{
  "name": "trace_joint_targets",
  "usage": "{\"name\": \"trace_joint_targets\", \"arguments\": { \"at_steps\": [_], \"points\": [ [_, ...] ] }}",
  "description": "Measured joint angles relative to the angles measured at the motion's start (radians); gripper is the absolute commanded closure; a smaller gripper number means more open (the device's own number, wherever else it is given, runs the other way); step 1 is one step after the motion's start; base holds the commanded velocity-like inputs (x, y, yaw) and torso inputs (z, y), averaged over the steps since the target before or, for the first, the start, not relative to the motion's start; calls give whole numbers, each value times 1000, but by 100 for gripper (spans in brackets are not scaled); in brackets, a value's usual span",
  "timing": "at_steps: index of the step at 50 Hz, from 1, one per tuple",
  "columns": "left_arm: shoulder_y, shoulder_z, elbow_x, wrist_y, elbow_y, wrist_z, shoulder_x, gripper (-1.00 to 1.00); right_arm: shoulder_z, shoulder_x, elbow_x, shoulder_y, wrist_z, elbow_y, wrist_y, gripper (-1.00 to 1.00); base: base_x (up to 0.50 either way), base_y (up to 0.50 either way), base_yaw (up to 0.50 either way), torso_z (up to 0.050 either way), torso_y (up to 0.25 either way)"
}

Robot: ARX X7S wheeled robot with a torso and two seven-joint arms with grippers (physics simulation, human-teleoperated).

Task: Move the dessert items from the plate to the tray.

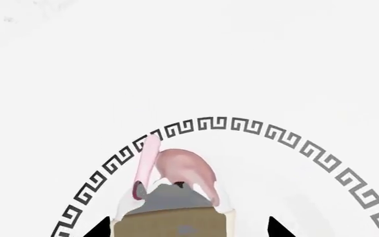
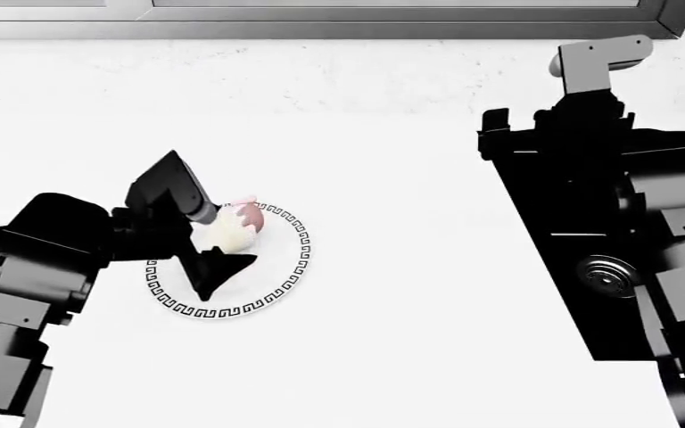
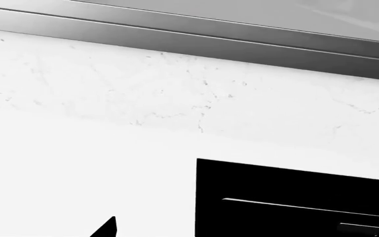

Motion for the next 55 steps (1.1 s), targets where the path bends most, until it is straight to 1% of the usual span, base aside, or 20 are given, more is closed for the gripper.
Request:
{"name": "trace_joint_targets", "arguments": {
  "at_steps": [12,13,26,36,41,48,52,55],
  "points": [
    [-2,8,4,17,-26,-5,8,-100,-1,0,-4,-1,3,1,-6,-100,0,0,0,0,0],
    [-2,9,4,18,-27,-5,9,100,-1,-1,-5,0,3,3,-8,-100,0,0,0,0,0],
    [-5,8,8,40,-39,-11,12,100,-2,-5,-12,1,5,18,-20,-100,0,0,0,0,0],
    [-11,-2,-6,24,-18,-8,8,100,-3,-9,-16,3,8,26,-25,-100,0,0,0,0,0],
    [-33,-19,-24,-18,34,-5,1,100,-4,-13,-19,5,5,36,-31,-100,0,0,0,0,0],
    [-109,-56,-55,-107,133,-10,-3,100,-4,-14,-19,3,4,36,-34,-100,0,0,0,0,0],
    [-155,-82,-64,-146,169,-39,7,100,4,0,-6,-8,17,-14,-15,-100,0,0,0,0,0],
    [-173,-102,-66,-172,200,-74,17,100,16,22,18,-27,39,-97,17,-100,0,0,0,0,0]
  ]
}}
